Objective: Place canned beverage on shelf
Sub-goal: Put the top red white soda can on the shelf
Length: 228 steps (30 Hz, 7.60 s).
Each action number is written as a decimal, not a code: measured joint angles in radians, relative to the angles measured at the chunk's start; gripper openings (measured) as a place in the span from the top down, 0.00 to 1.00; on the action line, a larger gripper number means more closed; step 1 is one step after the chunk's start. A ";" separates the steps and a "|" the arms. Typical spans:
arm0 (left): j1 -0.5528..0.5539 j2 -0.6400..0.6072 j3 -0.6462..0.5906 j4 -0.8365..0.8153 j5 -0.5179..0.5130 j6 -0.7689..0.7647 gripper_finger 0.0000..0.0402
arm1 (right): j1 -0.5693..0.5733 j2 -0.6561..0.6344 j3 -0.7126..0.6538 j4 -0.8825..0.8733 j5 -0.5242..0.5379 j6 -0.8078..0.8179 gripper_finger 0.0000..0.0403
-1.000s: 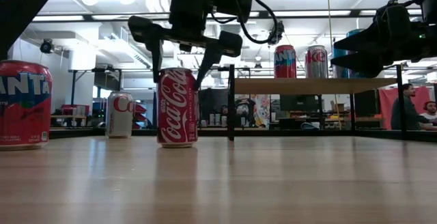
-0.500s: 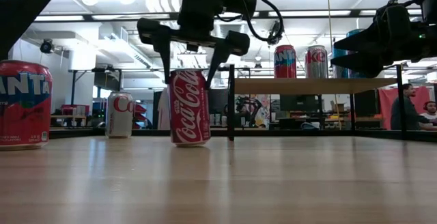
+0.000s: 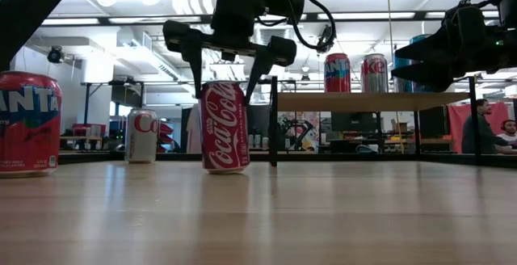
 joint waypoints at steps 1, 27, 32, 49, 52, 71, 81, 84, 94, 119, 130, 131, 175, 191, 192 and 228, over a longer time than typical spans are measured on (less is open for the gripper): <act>0.000 0.000 0.000 0.001 0.002 0.000 0.27 | 0.000 0.000 0.000 0.000 0.000 0.000 0.11; -0.021 -0.007 0.258 -0.037 -0.080 -1.365 0.02 | 0.000 0.000 0.000 0.000 0.000 0.000 0.11; -0.070 -0.011 0.262 -0.015 -0.277 -1.565 0.02 | 0.000 0.000 0.000 0.000 0.000 0.000 0.11; -0.353 -0.013 0.035 0.193 -1.143 -2.260 0.02 | 0.000 0.000 0.000 0.000 0.000 0.000 0.11; -0.395 -0.013 -0.053 0.361 -1.298 -2.309 0.02 | 0.000 0.000 0.000 0.000 0.000 0.000 0.11; -0.456 -0.003 -0.216 0.983 -1.493 -2.237 0.01 | 0.000 -0.001 0.000 0.000 0.000 0.000 0.11; -0.453 0.009 -0.216 1.098 -1.472 -2.245 0.01 | 0.000 -0.001 0.000 0.000 0.000 0.000 0.11; -0.452 0.009 -0.216 1.101 -1.479 -2.326 0.01 | 0.000 -0.001 0.000 0.000 0.000 0.000 0.11; -0.487 0.010 -0.216 1.091 -1.545 -2.334 0.01 | 0.000 -0.001 0.000 0.000 0.000 0.000 0.11; -0.593 0.124 -0.217 0.893 -1.761 -2.368 0.03 | 0.000 0.000 0.000 0.000 0.000 0.000 0.11; -0.589 0.123 -0.225 0.790 -1.759 -2.782 0.06 | 0.000 0.000 0.000 0.000 0.000 0.000 0.11; -0.587 0.123 -0.231 0.784 -1.759 -2.796 0.06 | 0.000 0.000 0.000 0.000 0.000 0.000 0.11; -0.538 0.106 -0.499 0.299 -1.760 -3.588 0.11 | 0.000 0.000 0.000 0.000 0.000 0.000 0.11; -0.498 0.107 -0.530 0.387 -1.687 -3.565 0.02 | 0.000 0.000 0.000 0.000 0.000 0.000 0.11; -0.496 0.107 -0.528 0.392 -1.677 -3.546 0.01 | 0.000 0.000 0.000 0.000 0.000 0.000 0.11; -0.424 0.108 -0.561 0.801 -1.648 -3.069 0.29 | 0.000 0.000 0.000 0.000 0.000 0.000 0.11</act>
